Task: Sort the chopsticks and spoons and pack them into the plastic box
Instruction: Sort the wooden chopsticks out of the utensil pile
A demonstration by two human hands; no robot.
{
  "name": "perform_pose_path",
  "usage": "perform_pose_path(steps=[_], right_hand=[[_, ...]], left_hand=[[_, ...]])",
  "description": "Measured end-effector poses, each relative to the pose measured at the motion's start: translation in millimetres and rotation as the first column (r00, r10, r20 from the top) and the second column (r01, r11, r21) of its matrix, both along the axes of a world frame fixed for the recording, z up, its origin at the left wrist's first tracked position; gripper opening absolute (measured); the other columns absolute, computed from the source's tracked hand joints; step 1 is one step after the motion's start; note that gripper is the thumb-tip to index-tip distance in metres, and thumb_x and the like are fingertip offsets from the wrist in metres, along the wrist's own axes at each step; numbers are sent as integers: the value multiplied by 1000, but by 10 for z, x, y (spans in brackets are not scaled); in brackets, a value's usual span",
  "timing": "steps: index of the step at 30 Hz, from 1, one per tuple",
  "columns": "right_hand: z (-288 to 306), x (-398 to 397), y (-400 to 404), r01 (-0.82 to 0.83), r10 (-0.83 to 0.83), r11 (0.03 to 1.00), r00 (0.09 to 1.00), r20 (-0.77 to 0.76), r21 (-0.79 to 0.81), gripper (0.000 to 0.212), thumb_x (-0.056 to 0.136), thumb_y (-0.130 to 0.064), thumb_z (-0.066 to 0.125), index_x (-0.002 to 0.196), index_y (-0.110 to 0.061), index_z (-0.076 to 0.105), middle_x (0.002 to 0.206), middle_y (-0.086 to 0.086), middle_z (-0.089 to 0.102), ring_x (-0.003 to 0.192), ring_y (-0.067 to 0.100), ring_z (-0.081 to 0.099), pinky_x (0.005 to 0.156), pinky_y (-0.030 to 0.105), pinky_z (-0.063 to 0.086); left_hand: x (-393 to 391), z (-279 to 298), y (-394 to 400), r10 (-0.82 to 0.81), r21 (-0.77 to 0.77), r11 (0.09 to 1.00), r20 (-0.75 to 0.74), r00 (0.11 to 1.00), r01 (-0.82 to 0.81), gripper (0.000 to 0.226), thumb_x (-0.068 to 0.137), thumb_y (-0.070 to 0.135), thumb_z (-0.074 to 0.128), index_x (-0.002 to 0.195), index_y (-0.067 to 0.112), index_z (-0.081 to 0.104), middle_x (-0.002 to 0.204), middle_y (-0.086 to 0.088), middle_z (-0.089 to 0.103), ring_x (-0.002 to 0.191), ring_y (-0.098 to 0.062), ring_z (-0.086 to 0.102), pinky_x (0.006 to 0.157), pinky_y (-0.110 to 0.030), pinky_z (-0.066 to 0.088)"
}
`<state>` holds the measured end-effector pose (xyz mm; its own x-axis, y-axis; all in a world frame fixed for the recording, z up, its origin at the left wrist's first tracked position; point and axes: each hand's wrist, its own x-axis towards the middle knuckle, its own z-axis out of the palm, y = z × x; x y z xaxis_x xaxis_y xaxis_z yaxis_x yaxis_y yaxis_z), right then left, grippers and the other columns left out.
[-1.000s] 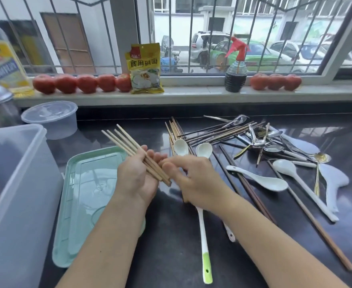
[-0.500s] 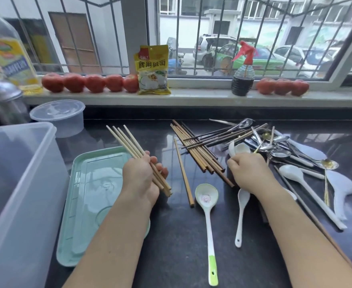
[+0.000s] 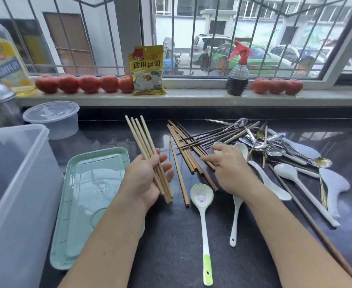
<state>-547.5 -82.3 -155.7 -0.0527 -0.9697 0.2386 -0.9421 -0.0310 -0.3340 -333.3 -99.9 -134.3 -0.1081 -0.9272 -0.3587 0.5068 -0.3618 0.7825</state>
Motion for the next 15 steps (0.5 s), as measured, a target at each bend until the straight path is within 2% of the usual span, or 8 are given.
perform_pose_path(steps=[2, 4, 6, 8, 10, 11, 13, 15], right_hand=[[34, -23, 29, 75, -52, 982, 990, 134, -172, 45, 91, 4, 47, 115, -19, 76, 129, 5, 63, 126, 30, 50, 108, 45, 43], [121, 2, 102, 139, -69, 961, 958, 280, -240, 39, 92, 0, 47, 104, -21, 77, 116, 0, 68, 113, 24, 57, 98, 41, 48], [203, 75, 176, 148, -65, 969, 926, 371, -198, 33, 96, -4, 49, 102, -21, 76, 110, -4, 70, 99, 13, 60, 86, 25, 47], [227, 162, 202, 115, -46, 980, 926, 375, -164, 30, 98, -6, 50, 105, -19, 77, 105, -4, 71, 84, 3, 59, 73, 9, 40], [199, 247, 216, 82, -25, 987, 929, 369, -137, 29, 99, -8, 50, 107, -19, 76, 103, -3, 71, 77, 0, 57, 69, 8, 40], [189, 286, 228, 68, -15, 989, 928, 372, -129, 30, 99, -8, 50, 108, -19, 77, 104, -4, 71, 81, 2, 60, 73, 11, 44], [187, 351, 242, 41, 14, 989, 929, 369, -143, 31, 99, -7, 50, 109, -17, 77, 103, -7, 71, 88, 4, 62, 79, 14, 48], [184, 389, 247, 31, 33, 985, 930, 365, -171, 30, 98, -5, 51, 107, -16, 78, 101, -6, 73, 89, 5, 63, 80, 14, 49]], left_hand=[[16, 20, 13, -66, -19, 998, -74, 995, 65, 20, 108, 10, 49, 120, 9, 65, 104, -9, 71, 88, -24, 69, 74, -38, 60], [20, 41, 21, -112, -39, 994, -149, 983, 107, 25, 107, 9, 50, 125, 11, 67, 96, -5, 73, 85, -22, 70, 79, -39, 60], [10, 47, 27, -146, -70, 988, -195, 970, 135, 29, 106, 8, 50, 130, 12, 66, 87, -3, 70, 80, -19, 67, 81, -39, 59], [7, 40, 26, -158, -95, 986, -224, 962, 139, 31, 106, 6, 49, 133, 12, 65, 84, -3, 66, 77, -18, 63, 84, -39, 57], [-11, 54, 26, -133, -141, 984, -212, 968, 105, 31, 106, 5, 49, 132, 12, 65, 83, -2, 64, 75, -17, 61, 86, -40, 57], [-29, 65, 35, -107, -189, 979, -166, 980, 74, 29, 106, 4, 49, 129, 12, 65, 84, -2, 64, 74, -17, 61, 86, -39, 57], [-59, 83, 63, 13, -364, 931, 62, 998, 10, 24, 106, 4, 48, 118, 12, 67, 86, -2, 62, 76, -17, 64, 86, -36, 58], [-85, 48, 78, 205, -580, 814, 331, 921, 27, 20, 108, 5, 46, 110, 16, 63, 89, -3, 64, 80, -19, 70, 87, -33, 60]])
